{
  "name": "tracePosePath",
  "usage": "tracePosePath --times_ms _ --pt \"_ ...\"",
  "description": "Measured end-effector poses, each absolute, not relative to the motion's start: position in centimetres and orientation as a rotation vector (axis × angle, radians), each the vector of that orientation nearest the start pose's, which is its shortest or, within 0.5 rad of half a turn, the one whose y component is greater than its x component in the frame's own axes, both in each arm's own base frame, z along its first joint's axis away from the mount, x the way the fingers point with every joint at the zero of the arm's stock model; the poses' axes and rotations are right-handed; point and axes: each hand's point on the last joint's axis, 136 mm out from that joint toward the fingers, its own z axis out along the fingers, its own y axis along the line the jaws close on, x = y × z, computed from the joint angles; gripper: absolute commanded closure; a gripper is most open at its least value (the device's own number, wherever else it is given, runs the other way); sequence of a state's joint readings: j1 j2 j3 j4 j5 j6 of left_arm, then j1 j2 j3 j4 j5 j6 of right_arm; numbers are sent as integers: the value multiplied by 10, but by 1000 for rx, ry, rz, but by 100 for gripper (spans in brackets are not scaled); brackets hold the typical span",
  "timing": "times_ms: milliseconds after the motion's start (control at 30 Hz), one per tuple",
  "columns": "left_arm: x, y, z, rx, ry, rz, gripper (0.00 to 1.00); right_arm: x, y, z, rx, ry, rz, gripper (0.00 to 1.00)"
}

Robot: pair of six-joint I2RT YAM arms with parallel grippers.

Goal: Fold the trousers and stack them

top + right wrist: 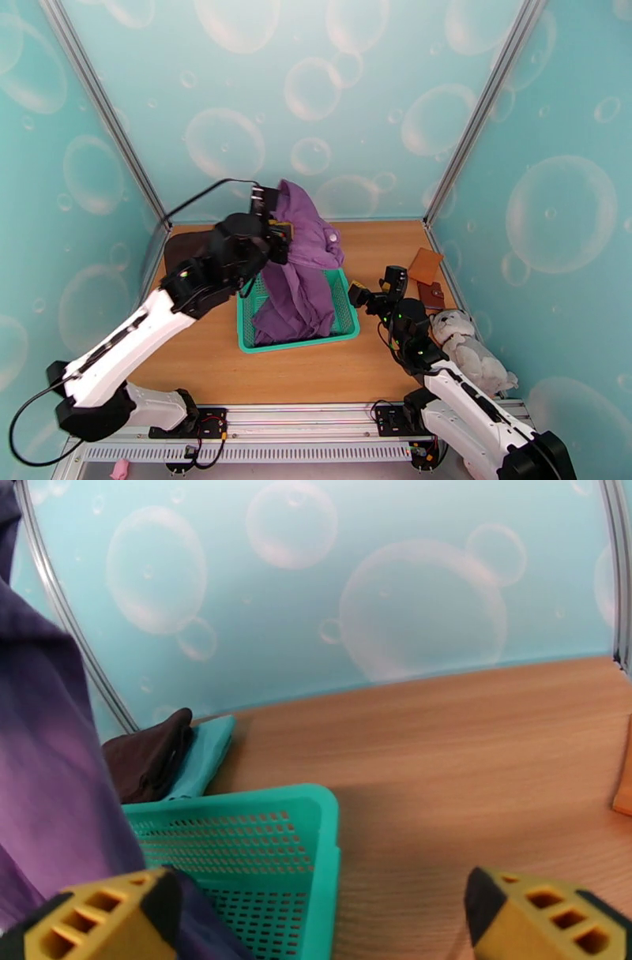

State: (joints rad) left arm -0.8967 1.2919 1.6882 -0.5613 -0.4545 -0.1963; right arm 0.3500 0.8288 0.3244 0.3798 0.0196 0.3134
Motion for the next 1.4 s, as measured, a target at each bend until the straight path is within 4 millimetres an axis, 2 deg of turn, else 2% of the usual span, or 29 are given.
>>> tracePosePath --times_ms 167,300,400,500,567,633,733,867,900,1033,1267,1400 --pt "246 -165 560 126 1475 -432 100 300 144 214 -163 1697 513 1" --pt "217 -120 602 41 1340 -452 100 292 171 202 -288 1719 522 1" --pt "207 -103 610 0 1293 -446 100 287 190 196 -388 1734 517 1" --pt "209 -97 595 -11 1303 -403 100 272 219 198 -539 1702 519 1" --pt "214 -96 582 -4 1325 -347 100 257 245 197 -670 1670 525 1" --pt "217 -94 579 -5 1335 -290 100 245 270 192 -788 1656 518 1" --pt "221 -86 596 -22 1326 -202 100 236 295 175 -931 1665 486 1" --pt "210 -65 641 -80 1244 -172 100 224 321 144 -1117 1695 415 4" --pt "206 -58 653 -98 1222 -169 100 220 326 138 -1150 1700 403 5" --pt "182 -26 693 -183 1104 -192 100 220 337 142 -1192 1671 373 5" --pt "143 22 726 -292 939 -234 100 218 336 145 -1211 1650 360 4" --pt "128 29 742 -283 866 -281 100 219 334 152 -1180 1675 356 4"
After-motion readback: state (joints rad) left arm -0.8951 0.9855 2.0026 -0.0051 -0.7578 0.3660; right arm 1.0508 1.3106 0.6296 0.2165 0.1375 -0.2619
